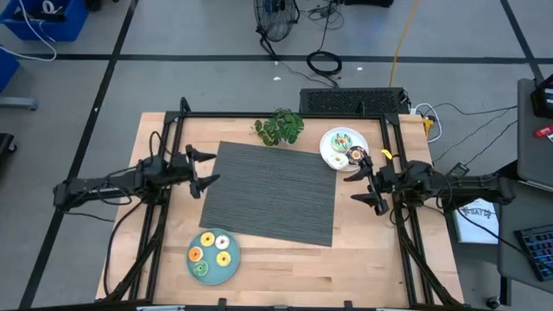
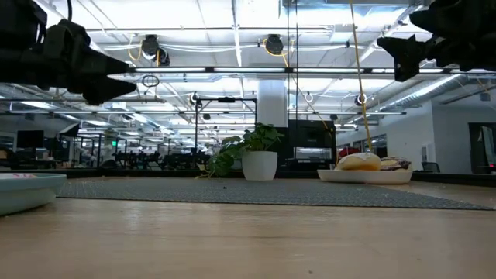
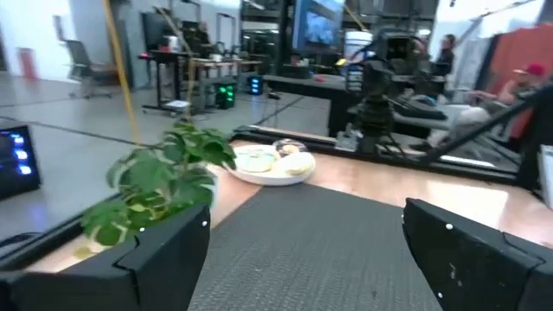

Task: Pick & Place donuts
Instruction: Return to Home Position

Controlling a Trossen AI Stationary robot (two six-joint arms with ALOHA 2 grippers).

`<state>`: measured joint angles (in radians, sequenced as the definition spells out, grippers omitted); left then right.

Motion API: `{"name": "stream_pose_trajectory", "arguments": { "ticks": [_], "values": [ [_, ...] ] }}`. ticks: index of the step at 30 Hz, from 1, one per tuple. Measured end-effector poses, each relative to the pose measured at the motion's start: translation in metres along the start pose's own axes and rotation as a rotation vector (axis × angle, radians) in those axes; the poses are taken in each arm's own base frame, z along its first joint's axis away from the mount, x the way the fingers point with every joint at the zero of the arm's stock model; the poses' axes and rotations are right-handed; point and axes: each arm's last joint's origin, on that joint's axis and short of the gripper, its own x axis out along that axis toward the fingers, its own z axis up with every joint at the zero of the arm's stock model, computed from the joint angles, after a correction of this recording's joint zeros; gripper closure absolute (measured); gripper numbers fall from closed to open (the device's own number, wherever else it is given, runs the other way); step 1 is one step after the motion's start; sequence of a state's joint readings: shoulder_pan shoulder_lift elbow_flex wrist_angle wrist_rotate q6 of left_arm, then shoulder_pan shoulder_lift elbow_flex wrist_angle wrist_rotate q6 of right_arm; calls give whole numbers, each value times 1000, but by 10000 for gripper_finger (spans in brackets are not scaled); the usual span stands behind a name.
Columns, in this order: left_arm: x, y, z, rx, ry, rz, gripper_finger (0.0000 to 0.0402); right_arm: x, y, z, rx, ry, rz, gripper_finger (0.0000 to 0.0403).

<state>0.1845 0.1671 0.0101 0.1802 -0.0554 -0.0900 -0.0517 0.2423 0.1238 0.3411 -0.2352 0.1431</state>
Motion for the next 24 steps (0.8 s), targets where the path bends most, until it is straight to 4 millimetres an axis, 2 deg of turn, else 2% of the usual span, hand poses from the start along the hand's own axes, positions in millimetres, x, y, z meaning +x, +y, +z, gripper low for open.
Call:
{"name": "stream_pose_trajectory", "arguments": {
  "ticks": [8,10,15,24],
  "values": [
    [0,3,-2,13,28,-34,19,-5,-1,-5,-90,34,-42,151],
    [0,3,-2,29,27,-27,19,-6,-3,-11,-91,14,-90,151],
    [0,3,-2,84,25,-25,24,-9,-4,-4,-113,-88,-187,151],
    [0,3,-2,86,20,-26,19,-10,-8,-17,-101,42,-258,151]
  ]
}}
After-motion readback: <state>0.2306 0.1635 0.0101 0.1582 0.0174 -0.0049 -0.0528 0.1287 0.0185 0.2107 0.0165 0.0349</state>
